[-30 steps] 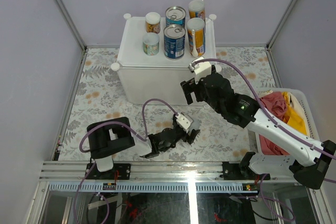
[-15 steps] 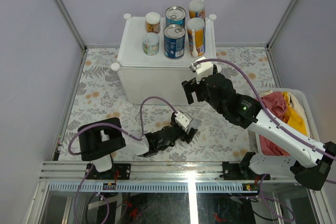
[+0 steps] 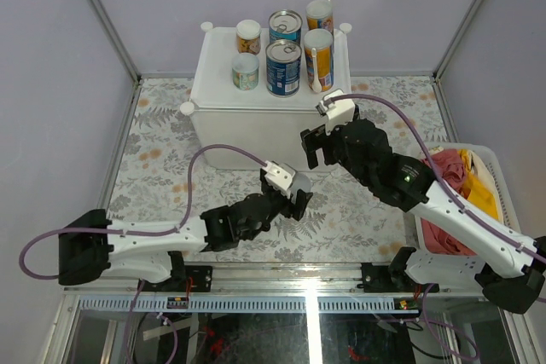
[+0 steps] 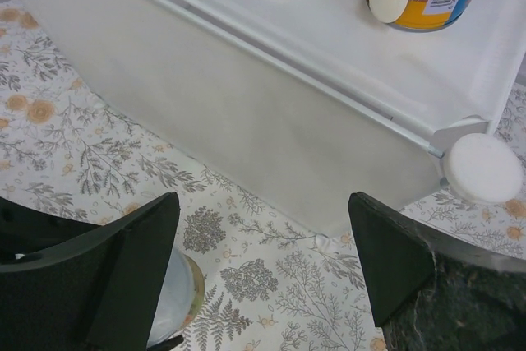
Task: Place and organize the canned foods onto the counter
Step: Pick up the canned food from the center of the board, then place the canned food on the counter.
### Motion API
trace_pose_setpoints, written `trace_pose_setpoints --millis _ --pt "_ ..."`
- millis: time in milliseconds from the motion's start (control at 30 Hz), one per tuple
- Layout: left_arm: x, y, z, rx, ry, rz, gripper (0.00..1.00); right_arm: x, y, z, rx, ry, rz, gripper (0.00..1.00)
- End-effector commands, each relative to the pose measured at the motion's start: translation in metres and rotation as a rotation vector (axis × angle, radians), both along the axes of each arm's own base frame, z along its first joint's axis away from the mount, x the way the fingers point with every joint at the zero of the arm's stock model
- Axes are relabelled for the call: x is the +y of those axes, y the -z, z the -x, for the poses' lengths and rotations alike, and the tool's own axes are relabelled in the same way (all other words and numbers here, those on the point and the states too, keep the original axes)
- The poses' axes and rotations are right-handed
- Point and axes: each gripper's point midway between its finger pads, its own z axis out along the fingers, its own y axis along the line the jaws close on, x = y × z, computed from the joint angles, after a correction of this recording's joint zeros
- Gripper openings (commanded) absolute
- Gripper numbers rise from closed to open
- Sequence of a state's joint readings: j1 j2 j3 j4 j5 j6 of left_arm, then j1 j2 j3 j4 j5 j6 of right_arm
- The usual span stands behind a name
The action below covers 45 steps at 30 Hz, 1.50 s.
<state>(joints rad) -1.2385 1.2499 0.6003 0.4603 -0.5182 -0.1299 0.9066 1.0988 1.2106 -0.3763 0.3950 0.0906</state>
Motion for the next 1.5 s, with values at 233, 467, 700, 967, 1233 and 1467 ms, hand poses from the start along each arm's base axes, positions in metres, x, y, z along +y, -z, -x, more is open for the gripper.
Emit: trace_pose_setpoints --millis 233,467,700,967,1233,1467 --pt "0.053 -0.133 0.012 -0.076 -0.267 0.096 0.0 -0.004 -0.057 0.008 -0.083 -0.023 -0.143 0.91" --pt "0.092 -0.198 -0.004 -0.156 -0.507 0.115 0.0 -0.007 -0.083 0.009 -0.124 -0.025 -0.171 0.91" --pt "0.128 -0.249 -0.033 -0.208 -0.664 0.109 0.0 -0.009 -0.105 0.008 -0.157 -0.017 -0.194 0.91" --pt "0.179 -0.3 -0.088 -0.243 -0.843 0.106 0.0 -0.009 -0.12 0.005 -0.181 -0.007 -0.209 0.91" --pt "0.228 -0.332 -0.152 -0.278 -0.988 0.121 0.0 -0.007 -0.133 -0.001 -0.212 0.002 -0.206 0.91" --pt "0.256 -0.328 -0.214 -0.261 -1.037 0.154 0.0 -0.008 -0.141 -0.009 -0.24 0.032 -0.208 0.92"
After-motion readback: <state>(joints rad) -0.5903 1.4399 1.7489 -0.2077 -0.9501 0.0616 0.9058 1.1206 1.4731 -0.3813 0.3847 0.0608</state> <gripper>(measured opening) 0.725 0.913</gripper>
